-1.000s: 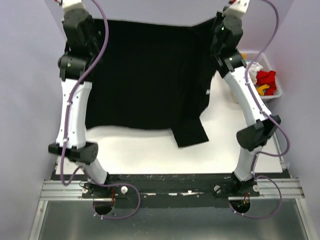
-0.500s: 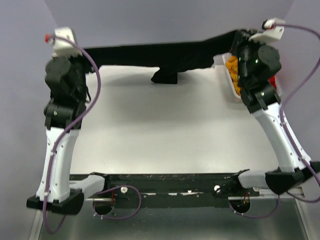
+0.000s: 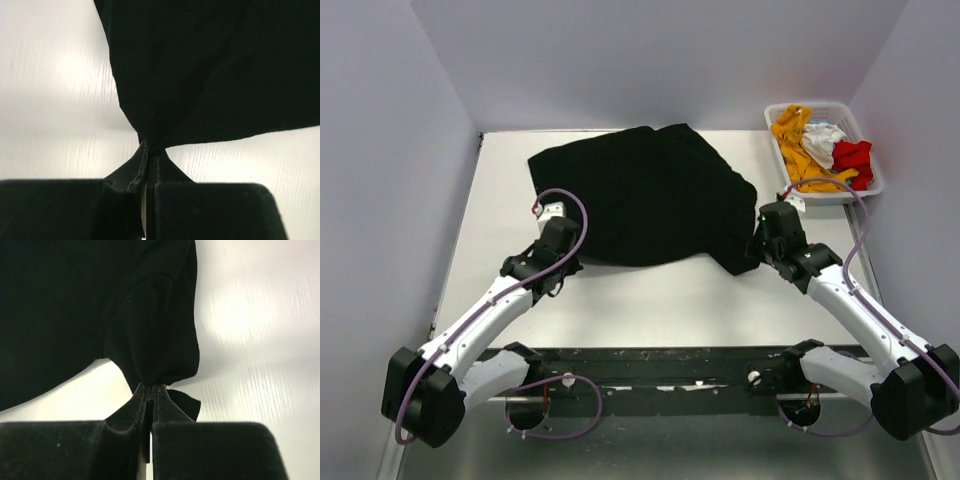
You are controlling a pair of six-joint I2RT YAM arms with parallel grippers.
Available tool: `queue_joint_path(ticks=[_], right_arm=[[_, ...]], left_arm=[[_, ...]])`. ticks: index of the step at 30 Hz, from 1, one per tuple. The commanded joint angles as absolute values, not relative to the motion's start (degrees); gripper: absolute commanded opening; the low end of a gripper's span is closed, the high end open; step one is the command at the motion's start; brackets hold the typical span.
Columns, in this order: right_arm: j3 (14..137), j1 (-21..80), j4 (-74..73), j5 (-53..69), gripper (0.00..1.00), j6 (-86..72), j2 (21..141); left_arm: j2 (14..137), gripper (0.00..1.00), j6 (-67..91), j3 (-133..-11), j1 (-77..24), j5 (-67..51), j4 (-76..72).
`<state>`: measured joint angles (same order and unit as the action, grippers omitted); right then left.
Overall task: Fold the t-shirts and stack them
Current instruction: Flatten out the tshirt
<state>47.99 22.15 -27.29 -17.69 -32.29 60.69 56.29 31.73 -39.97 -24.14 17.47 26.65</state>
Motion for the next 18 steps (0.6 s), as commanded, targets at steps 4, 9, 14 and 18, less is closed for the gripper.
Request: queue_joint_path(ticks=[4,9,14,18], right_arm=[[38.31,21.97,-37.58,-17.34,0.05,-41.55,58.37],[37.33,22.02,-42.15,-18.84,0.05,-47.47,56.91],[40.04,21.97,-47.84,-17.07,0.05,-47.95,54.87],[42.45,21.97,-48.78,-13.65,0.05,-45.48,52.92]], left_arm=[[63.07,0.00,56.66,-38.75,-32.53,30.15,45.66],[61.75,0.00,62.79,-35.64,-33.53,27.96,48.60],[56.83,0.00,70.37,-37.33,-33.65,32.57,59.30],[51.45,0.00,70.51,-39.89,-33.58,35.60,61.63]])
